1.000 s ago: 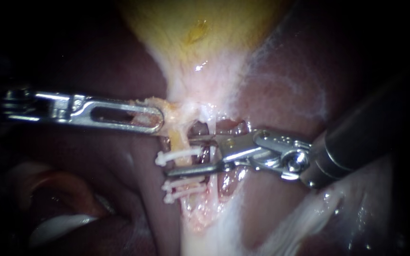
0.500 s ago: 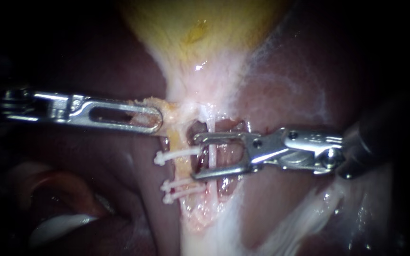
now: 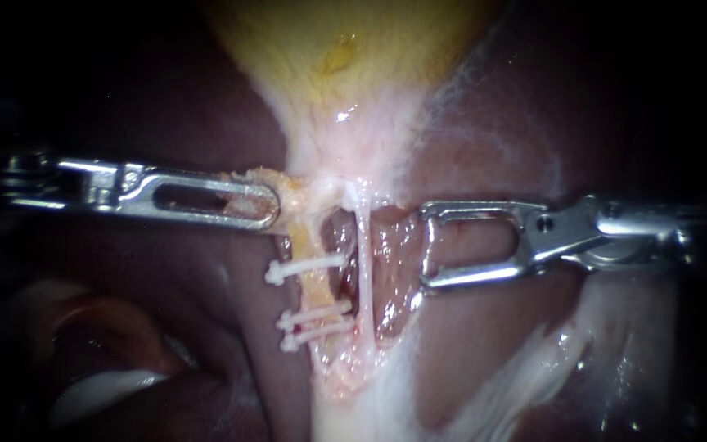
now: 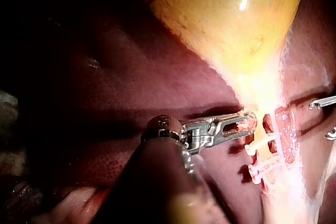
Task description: Going back third clip left tube
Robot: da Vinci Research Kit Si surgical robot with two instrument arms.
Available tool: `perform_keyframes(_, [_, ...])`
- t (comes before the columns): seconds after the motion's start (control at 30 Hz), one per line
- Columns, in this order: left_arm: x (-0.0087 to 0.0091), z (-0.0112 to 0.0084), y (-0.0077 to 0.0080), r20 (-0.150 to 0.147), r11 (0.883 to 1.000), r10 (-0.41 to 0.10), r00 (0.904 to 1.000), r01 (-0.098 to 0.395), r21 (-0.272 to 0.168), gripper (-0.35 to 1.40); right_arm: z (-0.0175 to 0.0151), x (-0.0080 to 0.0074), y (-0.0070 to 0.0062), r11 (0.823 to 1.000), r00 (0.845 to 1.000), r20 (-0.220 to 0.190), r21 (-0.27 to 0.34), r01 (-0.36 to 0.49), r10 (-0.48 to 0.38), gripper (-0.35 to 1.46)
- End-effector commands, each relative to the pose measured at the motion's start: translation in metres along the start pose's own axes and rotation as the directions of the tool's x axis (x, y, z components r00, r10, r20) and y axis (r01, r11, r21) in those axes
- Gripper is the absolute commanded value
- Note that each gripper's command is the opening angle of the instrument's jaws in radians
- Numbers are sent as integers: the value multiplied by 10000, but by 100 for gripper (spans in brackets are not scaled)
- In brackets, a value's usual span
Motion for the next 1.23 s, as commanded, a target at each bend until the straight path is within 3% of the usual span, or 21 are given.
perform_keyframes(0.03, [0,0,0,-4,10000,1,10000,-1,2,-35,-1,0,0,10000,10000,1,11,1,-1,50])
perform_keyframes(0.3, [1,8,9,17,10000,35,10000,-35,-15,-35,-5,-2,-1,10000,10000,-4,69,10,-10,50])
perform_keyframes(0.77, [4,45,42,-73,9996,-19,10000,17,-271,-35,-10,-2,-5,9998,10000,-15,175,26,-25,50])
perform_keyframes(1.23, [5,49,45,-139,9995,-68,9999,64,-320,-35,-9,-1,-7,9998,10000,-22,214,28,-28,50])
